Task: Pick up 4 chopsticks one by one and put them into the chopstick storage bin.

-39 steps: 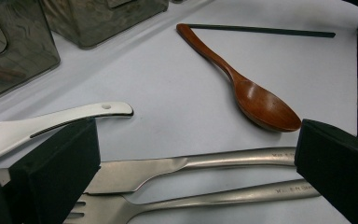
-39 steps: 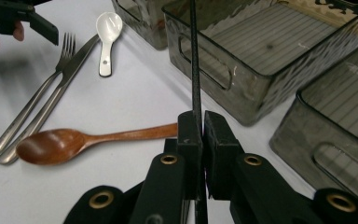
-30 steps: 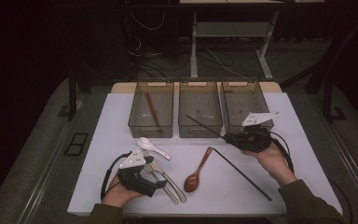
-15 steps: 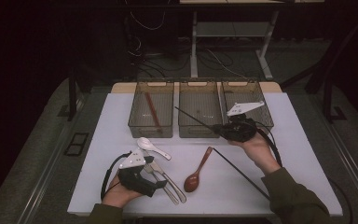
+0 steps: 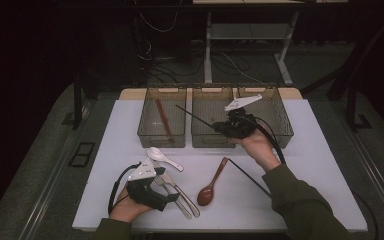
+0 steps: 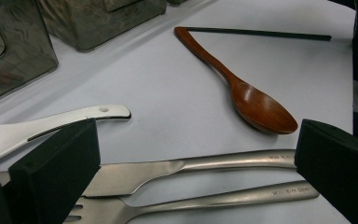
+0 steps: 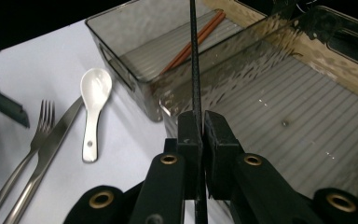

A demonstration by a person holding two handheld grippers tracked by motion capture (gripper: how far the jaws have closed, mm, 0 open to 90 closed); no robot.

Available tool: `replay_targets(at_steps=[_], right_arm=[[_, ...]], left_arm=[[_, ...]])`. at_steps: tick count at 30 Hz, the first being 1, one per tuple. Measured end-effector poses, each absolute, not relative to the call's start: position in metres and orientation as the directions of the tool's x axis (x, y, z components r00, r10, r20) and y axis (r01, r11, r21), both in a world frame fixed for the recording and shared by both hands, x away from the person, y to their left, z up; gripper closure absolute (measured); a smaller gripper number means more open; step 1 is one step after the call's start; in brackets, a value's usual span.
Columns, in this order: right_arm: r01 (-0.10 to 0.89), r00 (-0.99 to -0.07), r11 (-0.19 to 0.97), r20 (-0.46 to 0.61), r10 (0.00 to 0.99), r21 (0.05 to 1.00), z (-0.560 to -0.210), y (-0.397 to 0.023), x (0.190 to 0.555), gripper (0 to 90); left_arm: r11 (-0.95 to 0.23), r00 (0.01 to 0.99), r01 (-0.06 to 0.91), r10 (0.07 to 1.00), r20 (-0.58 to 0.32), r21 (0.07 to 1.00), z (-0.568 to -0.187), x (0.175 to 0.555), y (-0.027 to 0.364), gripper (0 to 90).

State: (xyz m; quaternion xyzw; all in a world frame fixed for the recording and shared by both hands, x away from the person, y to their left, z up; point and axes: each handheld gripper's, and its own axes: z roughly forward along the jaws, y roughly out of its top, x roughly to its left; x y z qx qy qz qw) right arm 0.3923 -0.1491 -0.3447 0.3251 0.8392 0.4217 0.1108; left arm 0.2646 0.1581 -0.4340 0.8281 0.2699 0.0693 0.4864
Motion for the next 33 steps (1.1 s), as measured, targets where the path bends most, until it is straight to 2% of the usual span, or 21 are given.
replay_targets(at_steps=[19,33], right_arm=[[0.477,-0.751,0.449,0.086,0.654,0.756,-0.342,-0.093,0.437,85.5],[0.526,-0.721,0.469,0.079,0.689,0.71,-0.353,-0.046,0.476,85.4]], left_arm=[[-0.381,0.85,0.373,0.506,-0.146,0.846,-0.433,0.265,0.159,0.0],[-0.366,0.849,0.377,0.504,-0.159,0.851,-0.432,0.265,0.159,0.0]])
